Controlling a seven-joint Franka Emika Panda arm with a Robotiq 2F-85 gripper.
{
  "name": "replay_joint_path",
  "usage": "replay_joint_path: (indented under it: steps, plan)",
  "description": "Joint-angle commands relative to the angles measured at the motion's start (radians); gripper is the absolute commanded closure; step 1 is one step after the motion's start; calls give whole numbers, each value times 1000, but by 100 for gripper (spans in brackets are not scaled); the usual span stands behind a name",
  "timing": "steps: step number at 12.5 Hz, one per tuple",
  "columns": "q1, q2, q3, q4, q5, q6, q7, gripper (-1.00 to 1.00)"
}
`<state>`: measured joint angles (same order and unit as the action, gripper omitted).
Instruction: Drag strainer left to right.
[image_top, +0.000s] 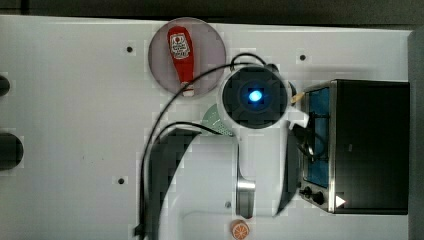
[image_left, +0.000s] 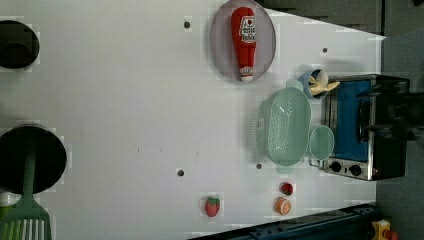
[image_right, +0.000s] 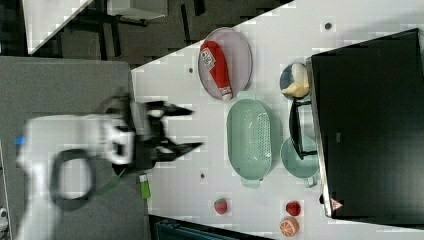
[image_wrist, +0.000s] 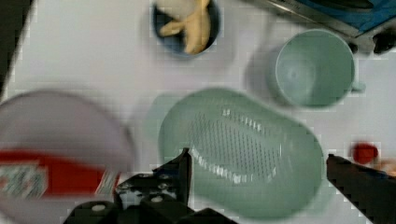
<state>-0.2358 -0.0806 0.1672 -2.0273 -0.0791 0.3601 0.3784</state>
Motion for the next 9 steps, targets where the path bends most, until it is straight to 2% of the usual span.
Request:
replay_joint_path:
  steps: [1, 4, 9]
  plan:
    - [3, -32, 2, 131, 56, -206, -196, -100]
    - [3, -72, 2, 214, 57, -264, -293, -100]
    - [3, -85, -5, 216, 58, -297, -293, -100]
